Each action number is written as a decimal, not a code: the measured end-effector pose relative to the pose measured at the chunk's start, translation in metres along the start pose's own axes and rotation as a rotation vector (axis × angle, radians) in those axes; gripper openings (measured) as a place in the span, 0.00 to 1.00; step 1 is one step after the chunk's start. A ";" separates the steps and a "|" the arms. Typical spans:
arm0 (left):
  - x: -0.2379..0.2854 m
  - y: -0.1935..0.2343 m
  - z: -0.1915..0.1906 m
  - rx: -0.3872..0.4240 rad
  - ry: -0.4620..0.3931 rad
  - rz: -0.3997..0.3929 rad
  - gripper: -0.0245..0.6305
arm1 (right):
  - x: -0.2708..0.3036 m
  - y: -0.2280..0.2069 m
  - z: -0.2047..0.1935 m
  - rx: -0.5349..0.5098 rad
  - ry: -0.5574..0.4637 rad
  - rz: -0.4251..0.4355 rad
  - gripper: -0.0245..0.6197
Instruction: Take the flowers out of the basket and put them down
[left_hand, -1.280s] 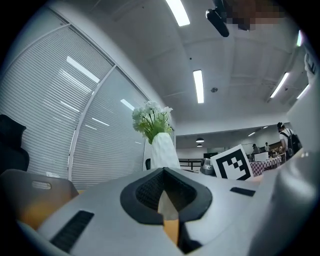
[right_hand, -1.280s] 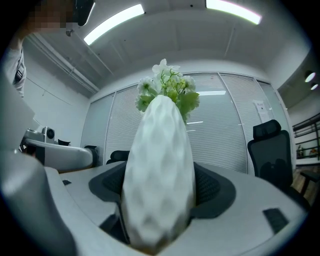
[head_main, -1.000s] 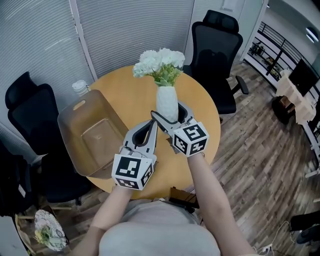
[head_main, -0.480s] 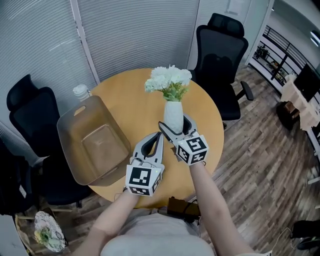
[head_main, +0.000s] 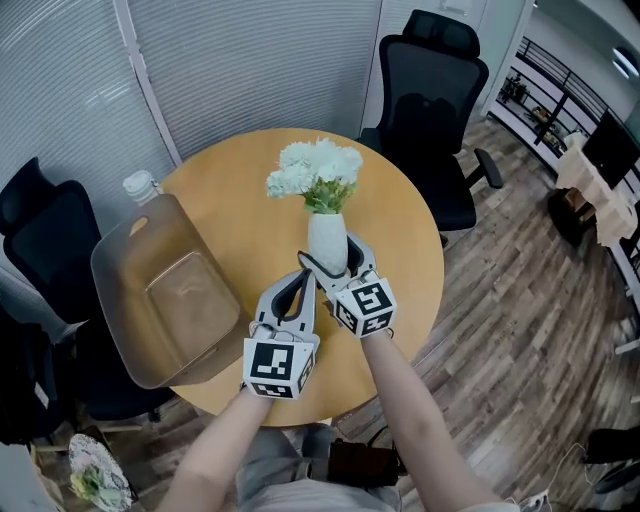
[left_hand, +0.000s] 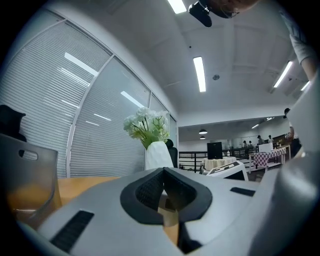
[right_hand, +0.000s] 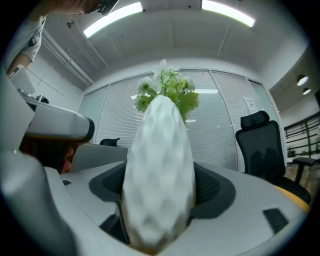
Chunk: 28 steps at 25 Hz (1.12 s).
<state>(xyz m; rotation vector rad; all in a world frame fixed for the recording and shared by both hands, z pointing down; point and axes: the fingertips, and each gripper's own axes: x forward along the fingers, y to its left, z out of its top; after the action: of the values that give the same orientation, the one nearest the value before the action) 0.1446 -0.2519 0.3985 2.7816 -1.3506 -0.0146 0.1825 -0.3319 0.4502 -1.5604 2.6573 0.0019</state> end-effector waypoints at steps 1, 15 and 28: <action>-0.001 0.001 -0.002 0.008 0.000 0.002 0.04 | 0.001 0.001 -0.003 -0.001 -0.005 -0.003 0.65; 0.002 0.019 -0.041 -0.022 -0.001 0.038 0.04 | 0.007 -0.010 -0.046 0.004 -0.023 -0.062 0.65; 0.014 0.020 -0.061 -0.021 0.020 0.038 0.04 | 0.019 -0.017 -0.078 -0.039 0.025 -0.087 0.65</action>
<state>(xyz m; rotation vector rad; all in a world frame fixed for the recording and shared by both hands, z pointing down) 0.1392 -0.2724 0.4603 2.7309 -1.3909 0.0006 0.1841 -0.3591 0.5279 -1.6976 2.6214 0.0309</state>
